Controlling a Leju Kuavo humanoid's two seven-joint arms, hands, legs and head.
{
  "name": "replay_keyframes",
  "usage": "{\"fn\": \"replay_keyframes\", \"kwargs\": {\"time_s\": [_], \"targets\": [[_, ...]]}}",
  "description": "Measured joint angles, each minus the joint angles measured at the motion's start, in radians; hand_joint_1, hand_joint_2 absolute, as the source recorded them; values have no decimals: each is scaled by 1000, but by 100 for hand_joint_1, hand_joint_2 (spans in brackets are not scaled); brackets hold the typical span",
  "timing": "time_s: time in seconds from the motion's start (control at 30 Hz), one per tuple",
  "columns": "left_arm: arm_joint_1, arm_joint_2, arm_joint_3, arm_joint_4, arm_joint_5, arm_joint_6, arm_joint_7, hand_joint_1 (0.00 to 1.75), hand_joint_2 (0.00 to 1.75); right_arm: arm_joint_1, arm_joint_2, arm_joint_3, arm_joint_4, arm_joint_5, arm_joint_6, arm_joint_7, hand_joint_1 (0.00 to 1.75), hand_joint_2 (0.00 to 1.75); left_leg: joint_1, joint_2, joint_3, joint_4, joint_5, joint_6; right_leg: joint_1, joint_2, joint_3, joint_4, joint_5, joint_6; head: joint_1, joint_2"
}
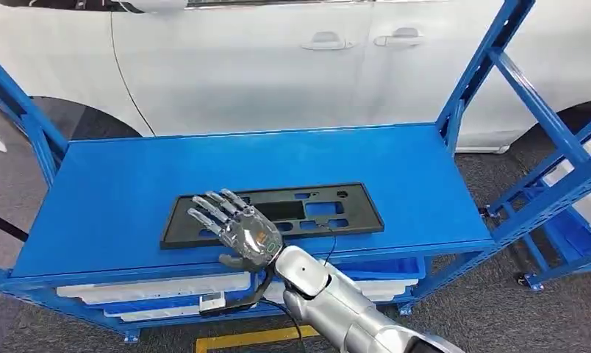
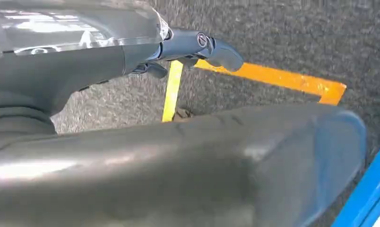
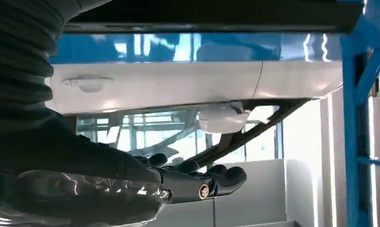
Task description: Take the parts from the cabinet and place them on the table.
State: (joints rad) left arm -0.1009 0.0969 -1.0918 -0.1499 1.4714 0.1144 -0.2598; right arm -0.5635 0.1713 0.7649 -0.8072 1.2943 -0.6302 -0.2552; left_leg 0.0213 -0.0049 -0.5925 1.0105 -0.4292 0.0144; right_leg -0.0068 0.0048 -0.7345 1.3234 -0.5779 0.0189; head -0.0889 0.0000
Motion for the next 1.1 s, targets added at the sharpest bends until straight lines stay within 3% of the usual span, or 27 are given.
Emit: {"fn": "replay_keyframes", "kwargs": {"time_s": [0.03,0.1,0.13,0.23,0.27,0.3,0.33,0.43,0.47,0.5,0.53,0.6,0.63,0.67,0.77,0.83,0.87,0.9,0.93,0.97,1.0,1.03,1.1], "targets": [[1,0,0,1,0,0,-1,0,0,-1,-4,0,5,5,0,-1,0,175,0,-1,1,0,-1,-1,0,0,20,-50,37,-2,0,0],[1,0,-2,1,0,-2,-3,0,0,-9,-10,-3,14,18,-1,-3,0,175,0,-3,6,0,-3,-5,2,0,105,-232,129,-14,0,0],[1,0,-2,1,0,-3,-5,0,0,-15,-12,-5,21,23,-2,-5,0,175,-1,-2,6,1,-4,-8,5,-2,133,-294,141,-22,0,0],[1,0,-2,3,0,-4,-8,0,0,-29,-18,-8,46,51,-12,8,0,175,-6,-2,6,0,-8,-27,14,0,134,-306,135,-26,0,0],[1,0,-2,3,0,-6,-9,0,0,-34,-19,-8,56,67,-16,18,0,175,-5,-2,9,-5,-7,-33,14,1,135,-309,137,-32,0,0],[1,0,-2,3,0,-7,-11,0,0,-40,-19,-8,65,86,-18,30,0,175,-5,-1,8,-1,-11,-39,3,0,143,-323,145,-41,0,0],[1,0,-3,4,0,-8,-13,0,0,-47,-19,-8,74,101,-20,43,0,175,-2,0,1,24,-29,-42,2,-2,148,-328,146,-45,0,0],[1,0,-4,4,0,-10,-14,0,0,-61,-17,-8,113,143,-21,90,0,175,0,0,-101,237,-135,-51,6,-5,151,-327,143,-53,0,0],[3,0,-5,4,0,-10,-15,0,0,-61,-17,-8,126,159,-22,111,0,175,0,0,-131,295,-149,-54,7,-5,151,-326,142,-54,0,0],[6,1,-5,4,0,-10,-16,0,0,-63,-16,-8,143,183,-24,142,0,175,0,0,-140,305,-136,-55,7,-5,152,-325,141,-54,0,0],[6,2,-5,4,0,-10,-18,0,0,-68,-11,-7,167,207,-24,179,0,175,0,0,-124,263,-101,-55,7,-4,154,-324,139,-53,0,0],[4,5,-5,5,0,-10,-18,0,0,-83,-5,-8,202,232,-22,224,0,175,0,0,-46,96,-7,-50,6,-2,159,-318,131,-48,0,0],[4,6,-5,5,0,-10,-18,0,0,-92,-1,-7,221,240,-16,243,0,175,0,1,-14,19,11,-45,6,-2,159,-313,126,-43,0,0],[1,6,-5,5,0,-10,-19,0,0,-104,1,-8,240,245,-11,255,0,175,-8,0,-1,3,-1,-39,14,-1,155,-306,123,-37,0,0],[4,7,-6,5,0,-13,-19,0,0,-129,5,-9,290,248,10,284,0,175,-10,-2,-6,8,0,-22,10,-1,156,-311,125,-26,0,0],[3,7,-6,5,0,-14,-19,0,0,-151,7,-16,317,244,32,296,0,175,-1,0,2,-4,7,-10,9,0,156,-297,111,-14,0,0],[2,7,-6,5,0,-14,-19,0,0,-163,7,-21,333,240,48,301,73,175,-1,0,2,-4,7,-5,8,-1,133,-250,80,-7,0,0],[1,7,-6,5,0,-14,-19,0,0,-171,7,-28,351,235,67,306,159,175,-1,1,1,-4,6,1,5,-1,96,-174,41,-2,0,0],[2,7,-6,5,0,-14,-19,0,0,-174,7,-36,365,230,80,310,159,175,-2,1,0,-4,6,2,2,-1,57,-95,7,1,0,0],[3,7,-6,5,0,-14,-18,0,0,-176,7,-47,381,224,91,314,175,175,-2,1,0,-4,6,2,1,-1,20,-22,-16,4,0,0],[5,8,-5,5,0,-14,-18,0,0,-179,7,-55,389,221,98,314,175,175,-2,1,1,-4,6,2,-1,-1,6,0,-10,5,0,0],[6,7,-5,5,0,-14,-17,0,0,-184,7,-64,399,215,108,315,175,175,-2,1,2,-4,6,2,-2,-1,17,-27,17,5,0,0],[6,7,-5,5,0,-14,-17,0,0,-193,7,-79,415,207,126,315,175,175,-2,0,5,-4,5,0,-2,-1,91,-178,98,-3,0,0]]}}
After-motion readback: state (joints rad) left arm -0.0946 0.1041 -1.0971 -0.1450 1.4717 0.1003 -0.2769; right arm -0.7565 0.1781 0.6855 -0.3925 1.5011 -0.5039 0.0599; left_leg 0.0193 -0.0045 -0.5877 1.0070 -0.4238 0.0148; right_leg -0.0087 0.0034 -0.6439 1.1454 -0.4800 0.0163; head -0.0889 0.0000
